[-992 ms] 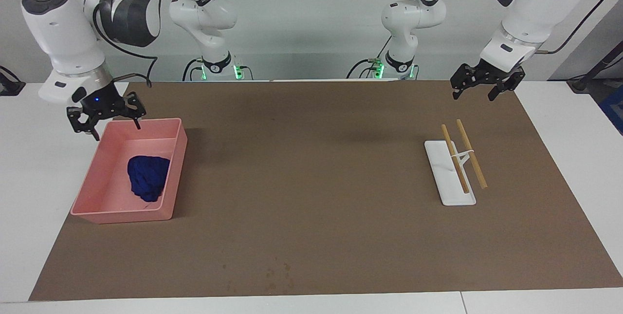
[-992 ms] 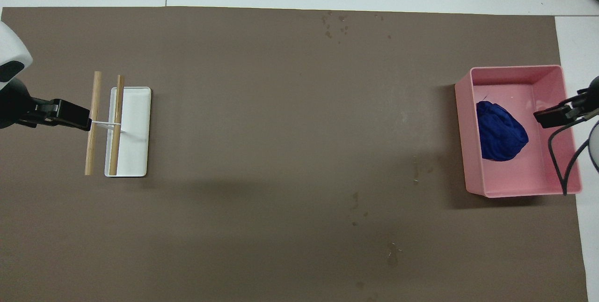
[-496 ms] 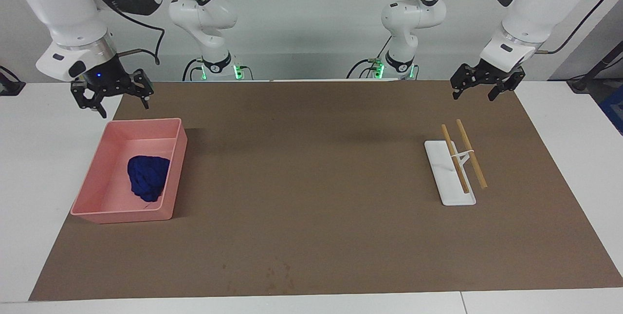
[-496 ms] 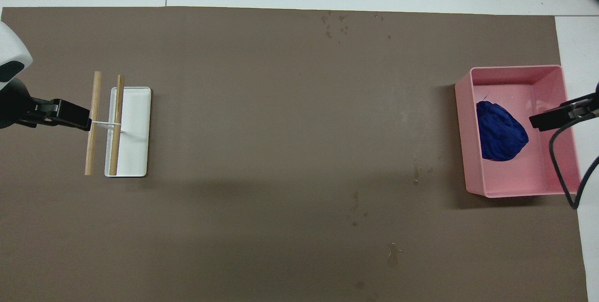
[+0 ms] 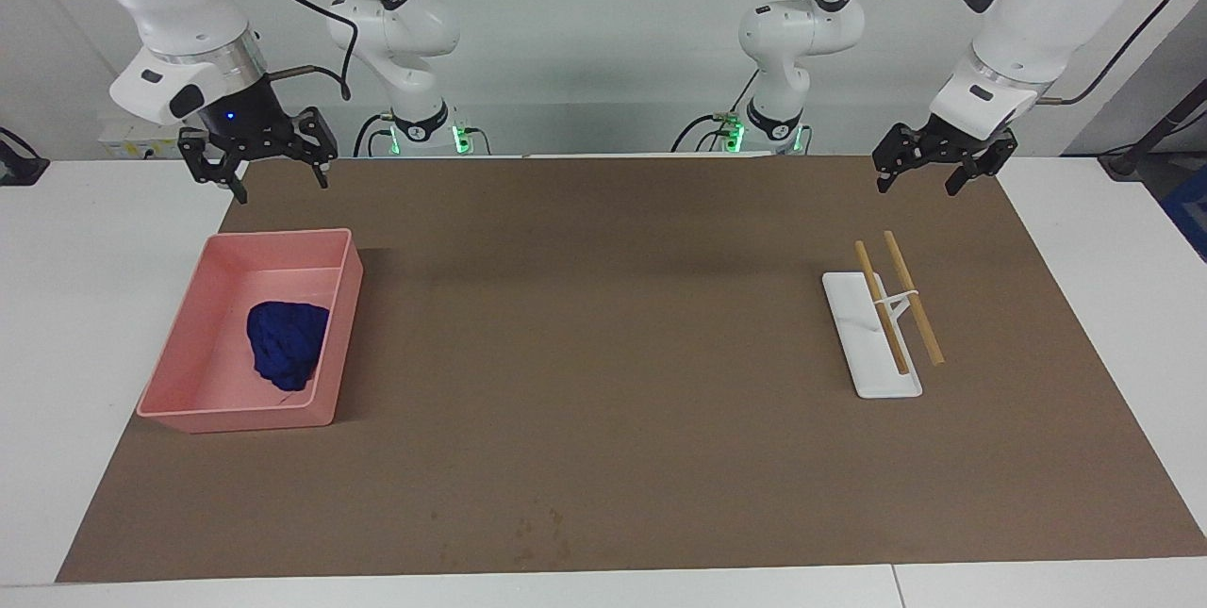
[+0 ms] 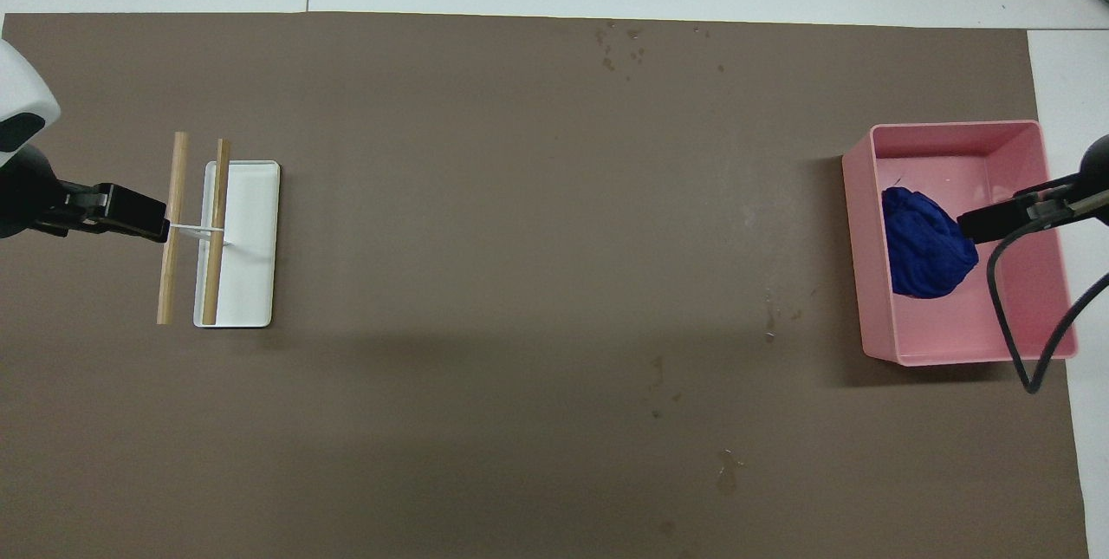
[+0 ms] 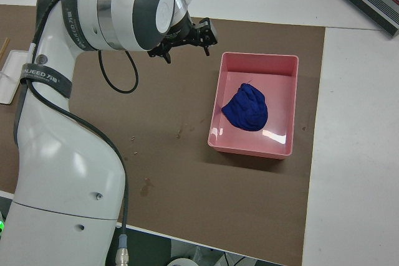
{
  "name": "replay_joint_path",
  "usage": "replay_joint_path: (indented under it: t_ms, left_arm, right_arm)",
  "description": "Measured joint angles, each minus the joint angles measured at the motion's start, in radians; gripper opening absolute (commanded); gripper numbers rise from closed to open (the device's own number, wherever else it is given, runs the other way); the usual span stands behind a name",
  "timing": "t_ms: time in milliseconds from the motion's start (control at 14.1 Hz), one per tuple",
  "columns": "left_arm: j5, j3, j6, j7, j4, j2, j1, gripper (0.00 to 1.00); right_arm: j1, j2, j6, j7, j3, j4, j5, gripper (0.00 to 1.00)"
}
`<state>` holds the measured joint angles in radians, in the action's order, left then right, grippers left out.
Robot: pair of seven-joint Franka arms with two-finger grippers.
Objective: Wipe water with towel using both arms
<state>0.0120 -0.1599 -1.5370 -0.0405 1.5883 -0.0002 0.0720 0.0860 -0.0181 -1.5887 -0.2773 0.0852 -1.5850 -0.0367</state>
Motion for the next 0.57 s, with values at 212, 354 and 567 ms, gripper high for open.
replay_joint_path:
  t_ms: [212, 354, 567]
  left_arm:
    - [0.000, 0.000, 0.000, 0.000, 0.000, 0.000, 0.000, 1.00]
    - [0.000, 0.000, 0.000, 0.000, 0.000, 0.000, 0.000, 1.00]
    - [0.000, 0.000, 0.000, 0.000, 0.000, 0.000, 0.000, 1.00]
  right_arm:
    - [0.002, -0.002, 0.075, 0.017, -0.009, 0.023, 0.025, 1.00]
    - [0.012, -0.006, 0.123, 0.047, -0.020, 0.045, 0.056, 1.00]
    - [0.013, -0.018, 0.183, 0.075, -0.018, 0.063, 0.076, 1.00]
